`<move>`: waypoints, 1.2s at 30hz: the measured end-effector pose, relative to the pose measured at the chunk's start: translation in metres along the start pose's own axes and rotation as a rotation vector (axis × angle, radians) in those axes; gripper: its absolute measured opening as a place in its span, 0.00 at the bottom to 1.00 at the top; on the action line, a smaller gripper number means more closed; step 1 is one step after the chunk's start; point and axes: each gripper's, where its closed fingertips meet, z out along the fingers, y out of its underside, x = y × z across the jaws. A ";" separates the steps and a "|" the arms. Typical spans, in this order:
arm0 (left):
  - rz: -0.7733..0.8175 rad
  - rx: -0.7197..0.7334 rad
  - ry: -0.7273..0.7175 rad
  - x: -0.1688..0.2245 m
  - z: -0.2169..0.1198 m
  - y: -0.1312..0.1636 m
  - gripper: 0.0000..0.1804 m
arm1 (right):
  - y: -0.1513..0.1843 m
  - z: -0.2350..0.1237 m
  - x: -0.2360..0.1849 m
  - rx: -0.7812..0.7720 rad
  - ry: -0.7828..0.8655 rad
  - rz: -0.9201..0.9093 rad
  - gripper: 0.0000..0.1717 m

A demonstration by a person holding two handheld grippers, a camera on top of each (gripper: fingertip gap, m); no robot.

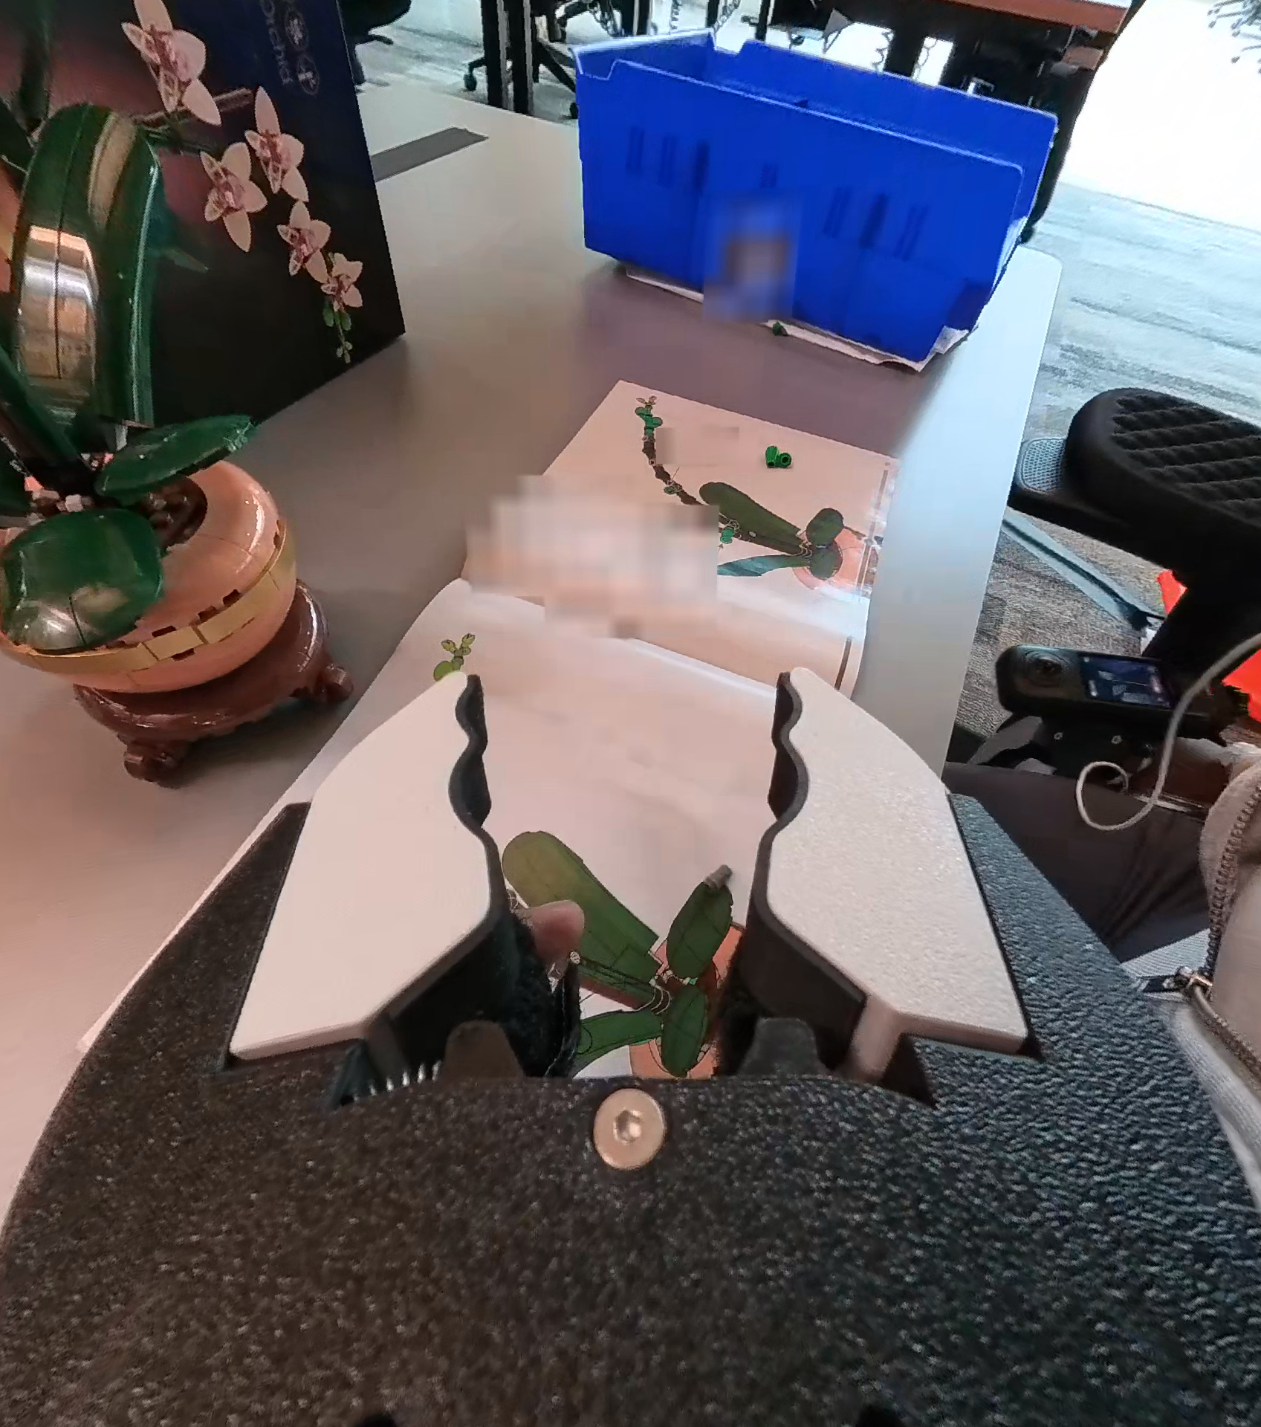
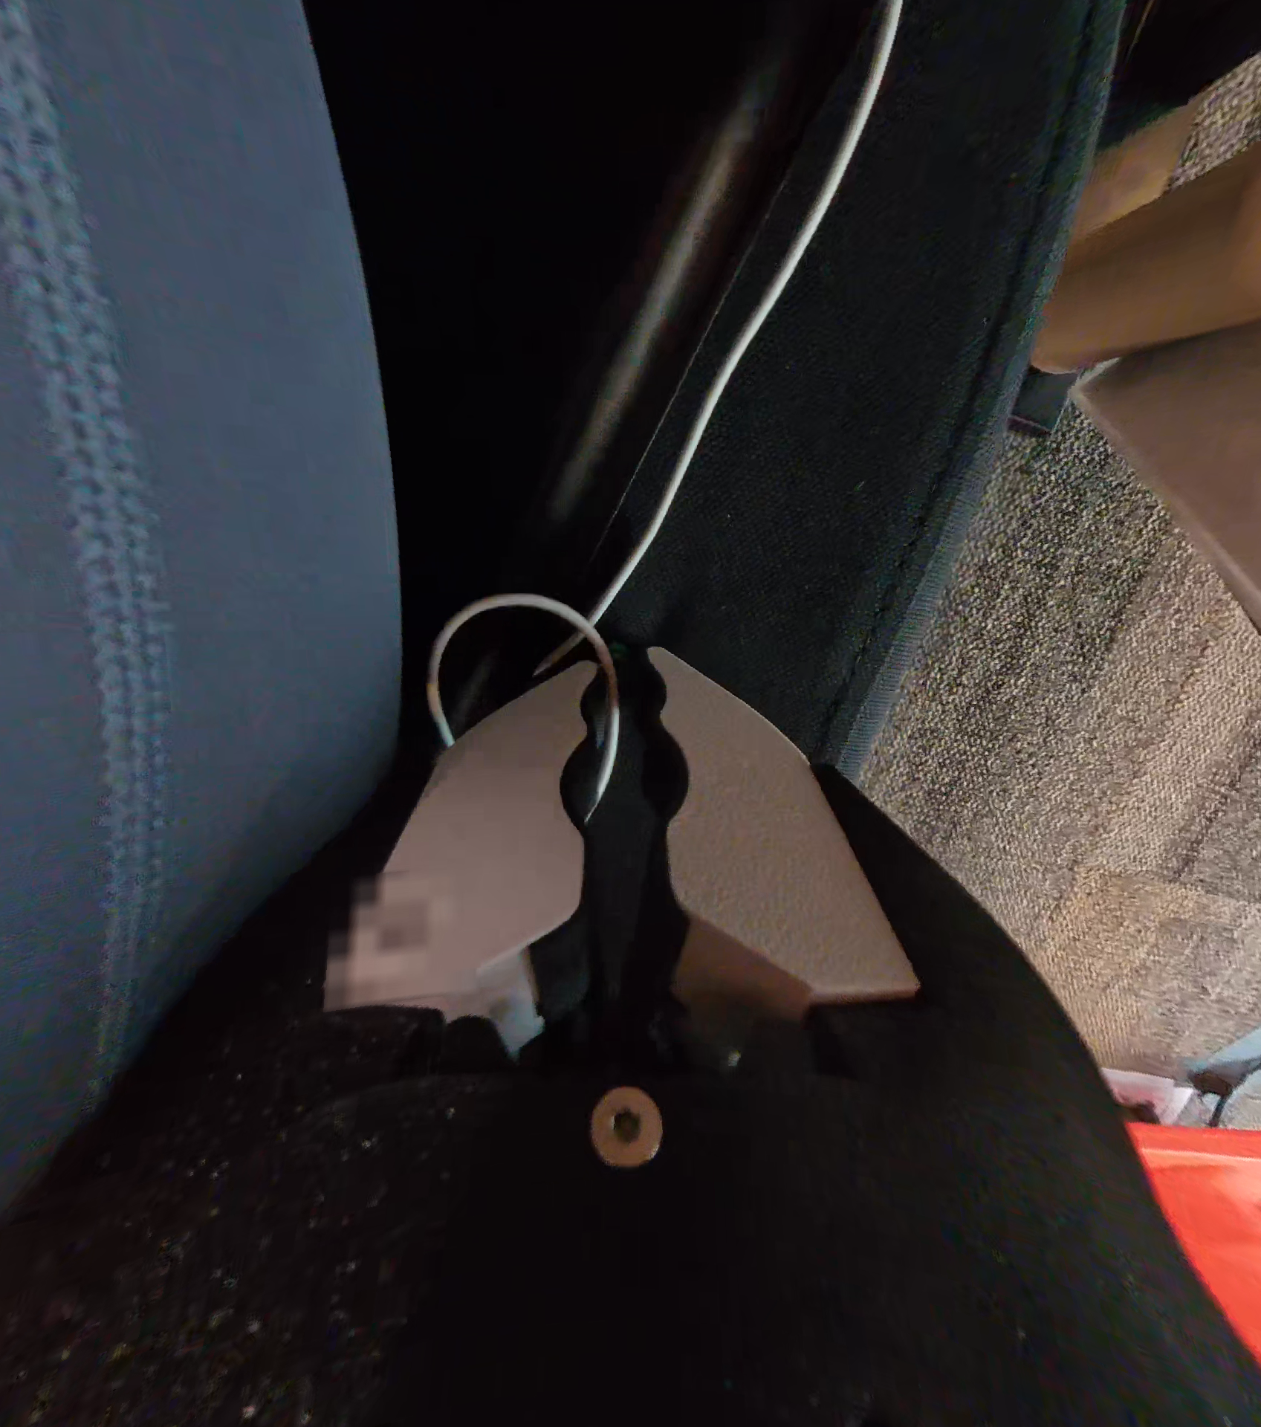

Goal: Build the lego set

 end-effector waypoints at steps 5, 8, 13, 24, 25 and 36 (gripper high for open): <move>0.019 0.005 -0.015 -0.001 -0.002 -0.001 0.38 | -0.005 -0.002 0.001 0.070 -0.009 0.011 0.02; 0.016 0.004 -0.011 -0.001 -0.001 -0.001 0.38 | -0.009 -0.008 0.006 0.138 0.006 0.084 0.02; 0.023 0.027 -0.001 0.001 -0.003 -0.005 0.38 | -0.036 -0.042 0.006 0.234 0.080 0.057 0.02; 0.067 0.060 0.017 0.009 -0.007 -0.004 0.36 | -0.149 -0.190 -0.042 0.534 0.074 -0.305 0.02; 0.073 0.061 0.009 0.008 -0.008 -0.004 0.36 | -0.166 -0.208 -0.044 0.589 0.063 -0.332 0.02; 0.066 0.115 -0.022 -0.001 -0.019 -0.012 0.35 | -0.304 -0.221 -0.092 0.678 -0.114 -0.605 0.02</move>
